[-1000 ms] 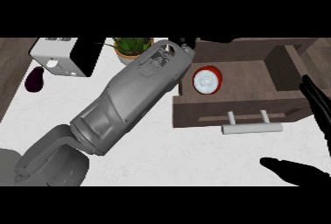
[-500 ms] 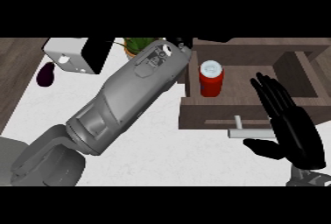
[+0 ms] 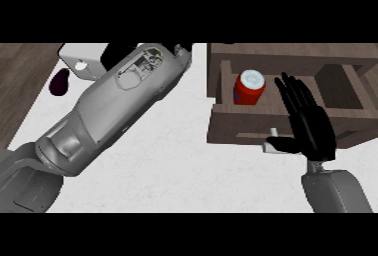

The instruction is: Pick up the can, place it into the drawer and close the drawer

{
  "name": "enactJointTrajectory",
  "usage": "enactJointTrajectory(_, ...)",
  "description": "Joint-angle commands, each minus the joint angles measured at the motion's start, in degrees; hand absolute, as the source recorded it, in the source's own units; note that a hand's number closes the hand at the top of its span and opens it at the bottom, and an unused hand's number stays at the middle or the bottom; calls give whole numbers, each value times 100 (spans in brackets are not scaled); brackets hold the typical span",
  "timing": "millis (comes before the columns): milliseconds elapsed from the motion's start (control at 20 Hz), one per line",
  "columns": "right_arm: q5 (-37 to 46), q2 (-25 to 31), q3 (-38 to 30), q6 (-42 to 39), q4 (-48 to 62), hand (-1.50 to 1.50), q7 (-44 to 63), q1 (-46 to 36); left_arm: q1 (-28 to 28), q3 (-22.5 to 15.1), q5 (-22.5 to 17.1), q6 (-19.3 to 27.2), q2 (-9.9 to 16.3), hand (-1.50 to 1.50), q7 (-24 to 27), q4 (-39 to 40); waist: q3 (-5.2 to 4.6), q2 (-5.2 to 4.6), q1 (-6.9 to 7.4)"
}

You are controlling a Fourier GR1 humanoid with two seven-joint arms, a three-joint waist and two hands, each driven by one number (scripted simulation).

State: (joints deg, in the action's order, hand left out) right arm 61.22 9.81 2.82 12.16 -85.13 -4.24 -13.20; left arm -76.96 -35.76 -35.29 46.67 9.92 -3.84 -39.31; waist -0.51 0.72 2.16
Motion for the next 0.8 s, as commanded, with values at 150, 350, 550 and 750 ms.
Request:
enactJointTrajectory(150, 383, -189, -241, 951, 1804, -150, -226, -640, 237, -51, 200, 42, 591, -150, -668, -906, 60, -67, 67)
enactJointTrajectory(350, 561, -130, -464, 1221, 2440, -150, -166, -987, 546, -60, 220, -79, 1025, -150, -849, -1404, 59, -74, 177)
enactJointTrajectory(550, 784, -175, -566, 1645, 3098, -150, -197, -1494, 562, 3, 212, -280, 1352, -150, -1162, -1625, 62, -103, 153)
enactJointTrajectory(750, 835, -263, -852, 2130, 3694, -150, -63, -1975, 1089, -112, 308, -197, 1491, -150, -1125, -2124, 62, -107, 280)
